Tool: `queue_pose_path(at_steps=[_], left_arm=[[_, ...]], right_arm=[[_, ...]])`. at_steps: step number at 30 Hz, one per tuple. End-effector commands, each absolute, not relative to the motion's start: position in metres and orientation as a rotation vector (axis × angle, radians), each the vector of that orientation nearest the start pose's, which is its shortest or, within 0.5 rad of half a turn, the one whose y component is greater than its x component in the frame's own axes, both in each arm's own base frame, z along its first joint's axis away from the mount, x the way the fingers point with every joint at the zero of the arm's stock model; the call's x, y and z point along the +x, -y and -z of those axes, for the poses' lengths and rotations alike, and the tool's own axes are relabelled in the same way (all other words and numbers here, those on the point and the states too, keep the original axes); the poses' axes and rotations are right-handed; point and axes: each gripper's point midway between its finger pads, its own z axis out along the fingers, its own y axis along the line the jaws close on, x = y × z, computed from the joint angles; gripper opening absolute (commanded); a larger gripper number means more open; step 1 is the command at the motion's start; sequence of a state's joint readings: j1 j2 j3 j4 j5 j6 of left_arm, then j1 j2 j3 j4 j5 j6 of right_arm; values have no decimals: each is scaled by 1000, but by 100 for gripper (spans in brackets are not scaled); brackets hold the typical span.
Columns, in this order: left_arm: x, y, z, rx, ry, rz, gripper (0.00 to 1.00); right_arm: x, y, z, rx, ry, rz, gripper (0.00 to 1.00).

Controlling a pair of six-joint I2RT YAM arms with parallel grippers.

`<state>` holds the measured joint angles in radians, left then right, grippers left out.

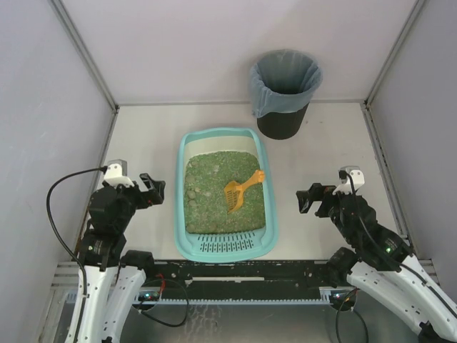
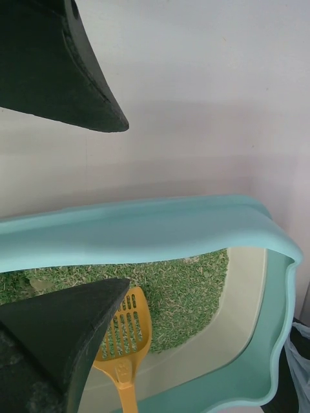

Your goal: Clean the litter box

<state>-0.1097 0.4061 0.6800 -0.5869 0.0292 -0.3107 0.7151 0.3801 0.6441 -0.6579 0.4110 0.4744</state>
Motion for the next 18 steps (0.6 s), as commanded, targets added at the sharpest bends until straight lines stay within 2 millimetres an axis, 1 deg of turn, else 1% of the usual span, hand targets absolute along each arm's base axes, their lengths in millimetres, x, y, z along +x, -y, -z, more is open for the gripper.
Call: queue_pose_path(at_steps=[1, 4, 7, 9, 11, 13, 15, 18], left_arm=[[220, 41, -237, -151, -1839, 301, 98], [220, 42, -237, -150, -1838, 305, 98], [221, 43, -236, -147, -1847, 309, 98], [222, 47, -234, -135, -1855, 324, 98], [223, 50, -233, -121, -1865, 337, 98], [224, 54, -232, -106, -1873, 356, 98], [224, 58, -232, -89, -1875, 378, 98], [222, 63, -234, -57, -1866, 406, 97]], right_arm=[[190, -90, -214, 66, -1912, -372, 100], [190, -85, -212, 93, -1913, -351, 100], [190, -79, -214, 162, -1907, -344, 100], [190, -82, -219, 183, -1888, -385, 100], [189, -91, -229, 184, -1867, -470, 100], [185, -115, -246, 110, -1845, -610, 100], [182, -136, -261, 27, -1825, -715, 100], [187, -158, -275, -23, -1828, -781, 96]])
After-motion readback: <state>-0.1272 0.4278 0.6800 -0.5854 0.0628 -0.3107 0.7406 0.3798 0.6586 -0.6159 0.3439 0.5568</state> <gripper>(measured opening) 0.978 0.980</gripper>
